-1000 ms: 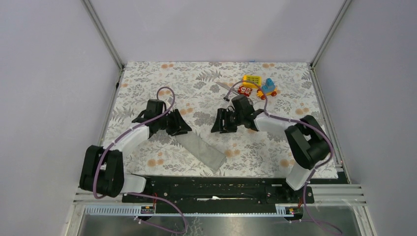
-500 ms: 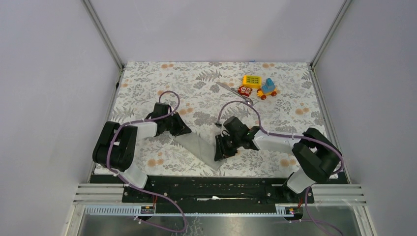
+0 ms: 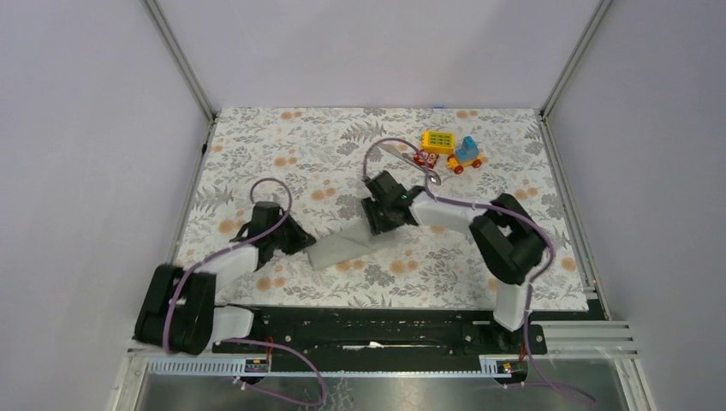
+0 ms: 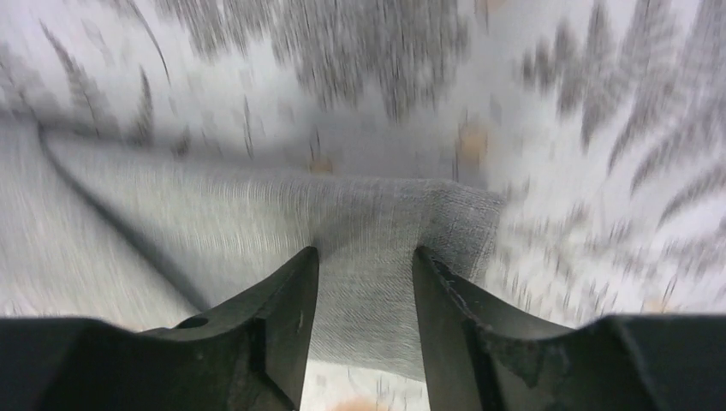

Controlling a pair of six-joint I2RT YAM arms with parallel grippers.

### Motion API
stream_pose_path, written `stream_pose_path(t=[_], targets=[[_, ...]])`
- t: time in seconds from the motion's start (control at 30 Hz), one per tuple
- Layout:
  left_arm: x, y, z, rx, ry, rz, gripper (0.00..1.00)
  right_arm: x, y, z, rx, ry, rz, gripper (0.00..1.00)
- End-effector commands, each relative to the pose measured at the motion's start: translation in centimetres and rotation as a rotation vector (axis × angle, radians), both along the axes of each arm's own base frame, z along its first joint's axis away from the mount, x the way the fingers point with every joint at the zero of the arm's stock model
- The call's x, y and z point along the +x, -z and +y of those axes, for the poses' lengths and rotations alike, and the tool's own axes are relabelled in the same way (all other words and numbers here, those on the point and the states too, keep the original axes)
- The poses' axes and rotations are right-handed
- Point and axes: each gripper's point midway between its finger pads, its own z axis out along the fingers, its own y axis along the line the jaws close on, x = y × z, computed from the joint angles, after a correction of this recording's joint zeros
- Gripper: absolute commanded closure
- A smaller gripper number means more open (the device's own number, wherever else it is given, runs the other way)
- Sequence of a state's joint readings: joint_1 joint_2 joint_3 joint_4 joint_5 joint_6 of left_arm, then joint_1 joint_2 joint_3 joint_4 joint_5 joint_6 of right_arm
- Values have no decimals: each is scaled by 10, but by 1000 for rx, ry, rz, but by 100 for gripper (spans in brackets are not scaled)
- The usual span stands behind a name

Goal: Fold the napkin into a case and place the utensils inside
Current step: Rotate the smaller rectangle-folded napkin at the center of the board.

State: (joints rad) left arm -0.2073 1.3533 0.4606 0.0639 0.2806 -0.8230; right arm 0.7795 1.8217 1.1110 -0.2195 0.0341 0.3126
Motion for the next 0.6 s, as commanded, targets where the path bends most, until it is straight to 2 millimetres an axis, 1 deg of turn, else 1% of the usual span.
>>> stream_pose_path(t=[0.0,0.07,0.1,0.13,0.2,0.27,0.33,0.37,0.43,0.47,0.5,0.57], targets=[[-28,4,26,16,-175,13,91,55,-26,32,-42,-79,-83,45],[-35,-2,32,27,-200,6,87,68,-55,51,16,-53,-86,36],[-36,-8,35,32,-210,-8,83,70,-69,55,38,-31,-90,31],[-35,-19,36,31,-212,-40,78,70,-82,56,61,-13,-94,26],[-30,-42,37,36,-198,-109,70,64,-99,49,104,36,-90,18],[-24,-63,34,46,-157,-169,58,49,-102,39,172,71,-39,13],[-15,-82,25,62,-46,-229,47,33,-95,26,265,105,48,12],[-12,-88,17,62,16,-240,45,25,-91,20,316,119,89,12],[-11,-92,-1,91,151,-220,43,14,-81,0,393,169,162,11],[-11,-94,-11,134,215,-212,42,10,-76,-12,417,202,187,11],[-13,-93,-20,188,279,-197,41,2,-66,-25,425,230,219,12],[-18,-91,-40,301,397,-191,40,0,-60,-49,430,282,216,11]])
